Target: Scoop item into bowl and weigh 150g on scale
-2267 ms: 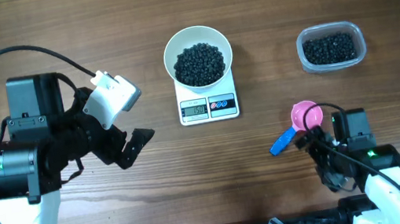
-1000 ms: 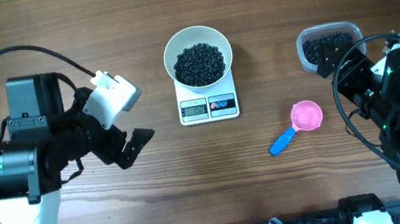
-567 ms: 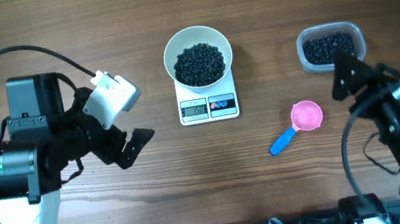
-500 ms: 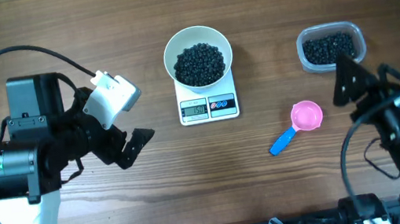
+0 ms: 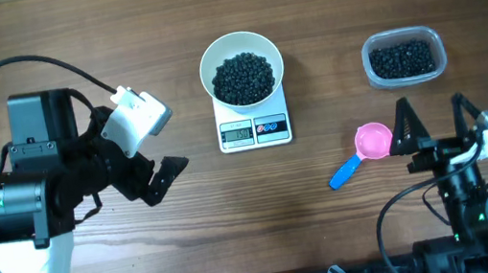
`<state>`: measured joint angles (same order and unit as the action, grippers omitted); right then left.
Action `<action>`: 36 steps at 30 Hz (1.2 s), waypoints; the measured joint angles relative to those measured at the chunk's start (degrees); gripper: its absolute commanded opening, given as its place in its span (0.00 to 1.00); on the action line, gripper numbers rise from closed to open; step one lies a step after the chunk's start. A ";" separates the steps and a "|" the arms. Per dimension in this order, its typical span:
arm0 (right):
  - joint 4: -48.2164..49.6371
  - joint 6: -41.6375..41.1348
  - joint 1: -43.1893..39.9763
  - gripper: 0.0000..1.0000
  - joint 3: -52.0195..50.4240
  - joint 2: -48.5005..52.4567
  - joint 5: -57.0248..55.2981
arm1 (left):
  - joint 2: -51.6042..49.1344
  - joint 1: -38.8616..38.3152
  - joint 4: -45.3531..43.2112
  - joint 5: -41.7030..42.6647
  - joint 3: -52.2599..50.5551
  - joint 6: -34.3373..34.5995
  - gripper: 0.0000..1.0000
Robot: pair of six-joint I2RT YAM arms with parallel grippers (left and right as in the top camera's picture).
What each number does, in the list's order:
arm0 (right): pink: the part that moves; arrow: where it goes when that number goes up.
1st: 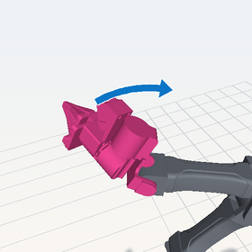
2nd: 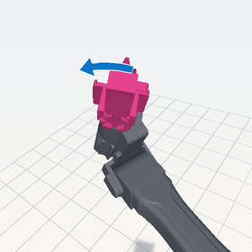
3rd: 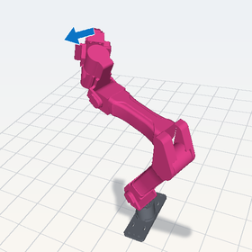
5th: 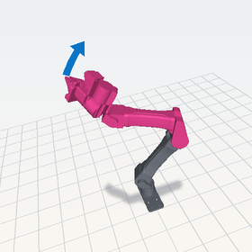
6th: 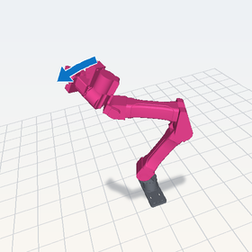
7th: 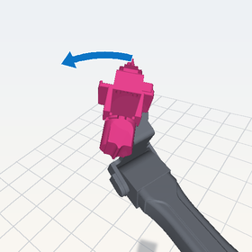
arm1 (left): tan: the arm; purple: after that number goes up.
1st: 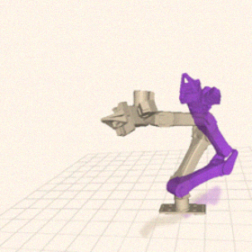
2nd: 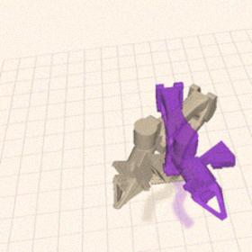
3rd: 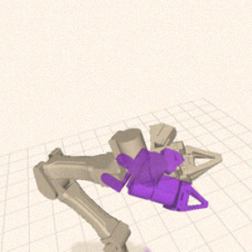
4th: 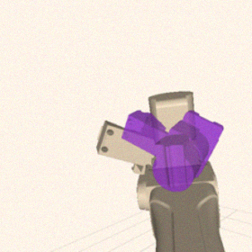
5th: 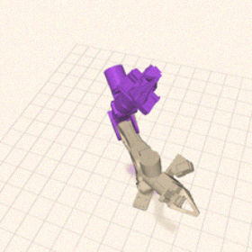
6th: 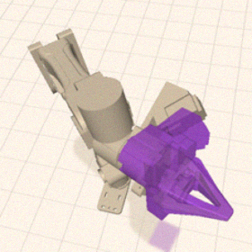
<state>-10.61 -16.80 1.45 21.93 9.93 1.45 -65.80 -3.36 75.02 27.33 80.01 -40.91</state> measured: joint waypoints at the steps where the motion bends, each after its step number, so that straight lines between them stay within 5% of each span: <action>1: 0.04 0.33 0.00 1.00 -0.92 -1.07 -0.02 | 0.00 0.00 0.00 -0.02 0.00 0.00 1.00; 23: 1.29 11.61 -1.57 1.00 -9.51 -8.83 1.09 | 0.00 0.00 0.02 0.00 0.00 0.00 1.00; 36: 11.30 14.56 -1.57 1.00 -17.25 -8.90 3.54 | 0.00 0.00 0.02 0.00 0.00 0.00 1.00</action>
<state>0.69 -2.24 -0.12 4.69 1.04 4.99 -65.80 -3.36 75.05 27.33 80.01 -40.91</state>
